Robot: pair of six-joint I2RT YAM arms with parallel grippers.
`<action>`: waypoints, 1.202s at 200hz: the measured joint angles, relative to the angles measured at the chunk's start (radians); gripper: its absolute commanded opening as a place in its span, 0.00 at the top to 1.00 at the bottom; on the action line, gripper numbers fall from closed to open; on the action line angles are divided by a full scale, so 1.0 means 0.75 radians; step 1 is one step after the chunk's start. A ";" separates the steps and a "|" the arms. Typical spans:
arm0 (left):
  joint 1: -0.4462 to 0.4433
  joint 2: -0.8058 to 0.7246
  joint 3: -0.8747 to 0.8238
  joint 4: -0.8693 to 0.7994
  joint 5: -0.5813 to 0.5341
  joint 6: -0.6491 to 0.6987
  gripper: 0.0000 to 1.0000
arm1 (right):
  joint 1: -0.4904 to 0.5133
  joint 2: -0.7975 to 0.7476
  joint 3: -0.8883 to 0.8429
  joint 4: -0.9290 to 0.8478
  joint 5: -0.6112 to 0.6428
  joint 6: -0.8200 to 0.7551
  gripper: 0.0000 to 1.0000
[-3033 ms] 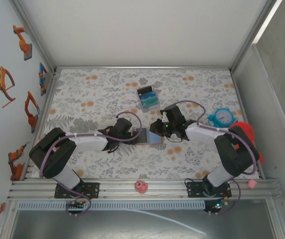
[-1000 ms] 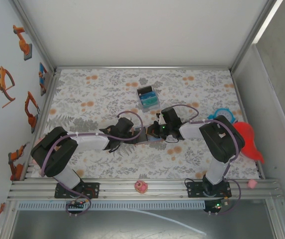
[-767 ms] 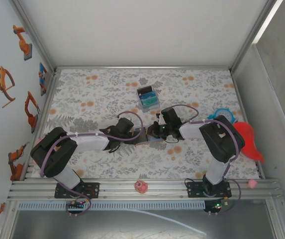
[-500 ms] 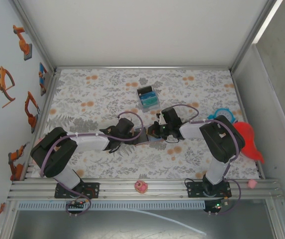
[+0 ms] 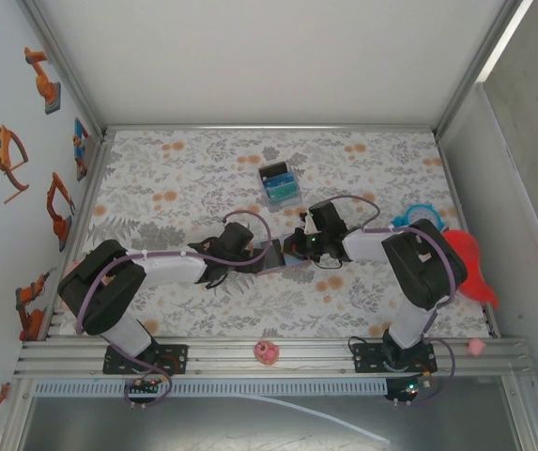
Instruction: Take the credit cards out of the card holder
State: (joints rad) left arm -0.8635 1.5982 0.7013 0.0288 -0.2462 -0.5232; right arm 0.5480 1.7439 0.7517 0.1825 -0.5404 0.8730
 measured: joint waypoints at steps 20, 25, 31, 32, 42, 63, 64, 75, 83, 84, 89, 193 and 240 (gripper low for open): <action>0.000 0.000 0.005 -0.007 0.000 0.001 0.03 | -0.003 -0.008 0.000 -0.020 0.009 -0.009 1.00; 0.000 0.000 0.005 -0.009 0.000 0.001 0.03 | -0.004 -0.009 0.000 -0.022 0.011 -0.009 1.00; 0.000 0.001 0.006 -0.010 0.000 0.001 0.03 | -0.004 -0.010 0.000 -0.023 0.011 -0.010 1.00; 0.000 0.001 0.006 -0.010 0.000 0.001 0.03 | -0.004 -0.010 0.000 -0.023 0.012 -0.010 1.00; 0.000 0.002 0.009 -0.012 -0.001 0.006 0.03 | -0.004 -0.010 0.000 -0.023 0.012 -0.010 1.00; 0.000 0.018 0.030 -0.022 -0.003 0.024 0.03 | -0.004 -0.010 0.000 -0.021 0.007 -0.009 0.84; 0.000 0.019 0.032 -0.023 -0.003 0.026 0.03 | -0.004 -0.010 0.000 -0.021 0.007 -0.008 0.84; 0.000 0.031 0.044 -0.024 -0.008 0.039 0.03 | -0.004 -0.010 0.000 -0.012 0.005 0.003 0.79; 0.001 0.039 0.053 -0.024 -0.011 0.049 0.03 | -0.004 -0.010 0.000 -0.003 0.000 0.006 0.77; 0.002 0.039 0.053 -0.024 -0.011 0.050 0.03 | -0.004 -0.010 0.000 -0.002 -0.001 0.006 0.77; 0.002 0.043 0.058 -0.025 -0.011 0.057 0.03 | -0.004 -0.010 0.000 0.004 -0.003 0.011 0.77; 0.020 0.056 0.075 -0.028 -0.021 0.136 0.03 | -0.016 0.024 -0.042 0.160 -0.050 0.075 0.75; 0.026 0.058 0.078 -0.028 -0.020 0.152 0.03 | -0.020 0.051 -0.077 0.292 -0.092 0.121 0.81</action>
State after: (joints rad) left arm -0.8436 1.6417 0.7597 0.0074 -0.2611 -0.4091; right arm 0.5327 1.7824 0.6941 0.4019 -0.6094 0.9638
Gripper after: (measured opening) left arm 0.968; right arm 0.217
